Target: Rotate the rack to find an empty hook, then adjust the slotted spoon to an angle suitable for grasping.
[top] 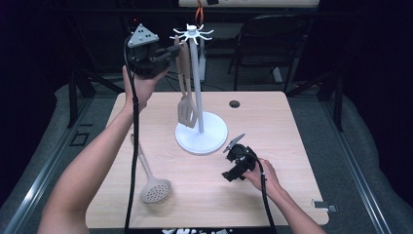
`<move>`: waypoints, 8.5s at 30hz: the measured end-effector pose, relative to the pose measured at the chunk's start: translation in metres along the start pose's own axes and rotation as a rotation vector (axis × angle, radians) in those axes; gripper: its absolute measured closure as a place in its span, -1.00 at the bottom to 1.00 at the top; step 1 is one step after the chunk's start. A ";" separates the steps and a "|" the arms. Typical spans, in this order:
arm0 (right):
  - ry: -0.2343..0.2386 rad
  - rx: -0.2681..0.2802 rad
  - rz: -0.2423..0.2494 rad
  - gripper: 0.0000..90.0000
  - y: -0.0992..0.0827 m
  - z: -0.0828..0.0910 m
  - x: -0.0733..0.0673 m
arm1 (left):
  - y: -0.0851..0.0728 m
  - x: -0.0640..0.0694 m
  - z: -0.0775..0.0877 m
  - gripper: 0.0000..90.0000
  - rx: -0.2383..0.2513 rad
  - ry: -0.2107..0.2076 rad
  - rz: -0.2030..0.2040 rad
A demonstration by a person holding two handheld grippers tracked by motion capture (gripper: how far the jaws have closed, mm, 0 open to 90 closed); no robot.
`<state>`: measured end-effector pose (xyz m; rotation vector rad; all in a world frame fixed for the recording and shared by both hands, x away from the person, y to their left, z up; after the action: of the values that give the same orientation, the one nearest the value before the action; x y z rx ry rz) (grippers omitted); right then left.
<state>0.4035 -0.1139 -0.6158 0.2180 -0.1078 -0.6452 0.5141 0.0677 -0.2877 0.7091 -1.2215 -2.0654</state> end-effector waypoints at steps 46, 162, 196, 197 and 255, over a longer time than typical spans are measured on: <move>0.009 0.023 -0.016 -0.71 0.001 -0.002 -0.001 | 0.009 -0.027 -0.007 1.00 -0.002 0.063 0.047; -0.075 0.050 -0.177 -0.97 -0.061 0.020 -0.002 | -0.373 -0.019 -0.011 -0.48 -0.713 0.168 0.495; -0.076 0.047 -0.141 -0.96 -0.053 0.019 -0.005 | -0.391 -0.022 -0.018 0.16 -0.771 0.154 0.494; -0.076 0.045 -0.142 -0.96 -0.053 0.019 -0.005 | -0.391 -0.022 -0.018 0.18 -0.770 0.152 0.492; -0.068 0.006 -0.106 -0.96 -0.055 0.014 -0.008 | -0.387 0.014 -0.024 0.14 -0.870 -0.012 0.383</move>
<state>0.3625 -0.1543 -0.6152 0.2090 -0.1645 -0.7582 0.4284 0.1880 -0.6462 0.0421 -0.3230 -1.9888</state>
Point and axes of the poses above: each handheld gripper's, and its own axes: z roughly backward along the jaws, y roughly out of its top, x roughly to its right, the point moved 10 cm from there along -z, roughly forward along the jaws, and after that the axes turned 12 degrees about -x, right-handed, at the moved point
